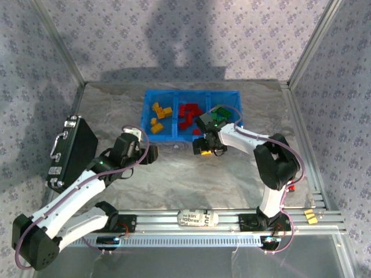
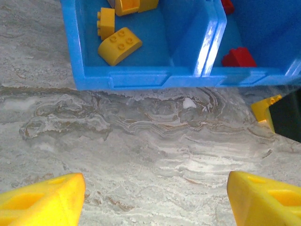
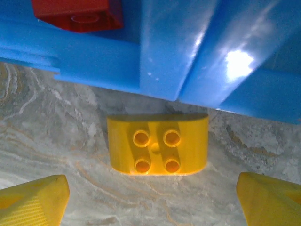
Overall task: Sort the legos into containers by color
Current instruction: Move the container to the top-center of the table.
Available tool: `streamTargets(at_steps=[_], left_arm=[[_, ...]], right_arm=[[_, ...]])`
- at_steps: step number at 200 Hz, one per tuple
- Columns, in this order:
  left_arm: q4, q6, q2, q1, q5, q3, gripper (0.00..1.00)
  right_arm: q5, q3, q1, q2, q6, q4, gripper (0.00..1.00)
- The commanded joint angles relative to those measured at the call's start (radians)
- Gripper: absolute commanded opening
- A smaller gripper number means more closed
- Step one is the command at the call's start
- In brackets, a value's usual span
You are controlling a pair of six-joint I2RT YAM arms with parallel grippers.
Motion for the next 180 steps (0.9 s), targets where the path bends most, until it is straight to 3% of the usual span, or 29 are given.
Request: streamTargets(at_steps=[1,65,145,180], left_arm=[[-0.016,-0.016,-0.033,-0.009,-0.011,-0.013,0.79],[-0.014,-0.017,-0.054,-0.011,-0.017,-0.025,0.79],[-0.018,-0.029,-0.07,-0.012,-0.013,-0.027,0.79],[-0.016,-0.032,-0.073,-0.015,-0.012,-0.031,0.79]], right_arm=[[0.036,0.042,0.01,0.052,0.013,-0.03,0.94],[0.071,0.078,0.006,0.109,0.039,-0.03,0.94],[0.035,0.249,-0.081,0.174,-0.008,-0.089,0.92],[0.045,0.209,-0.053,0.141,0.002,-0.08,0.93]])
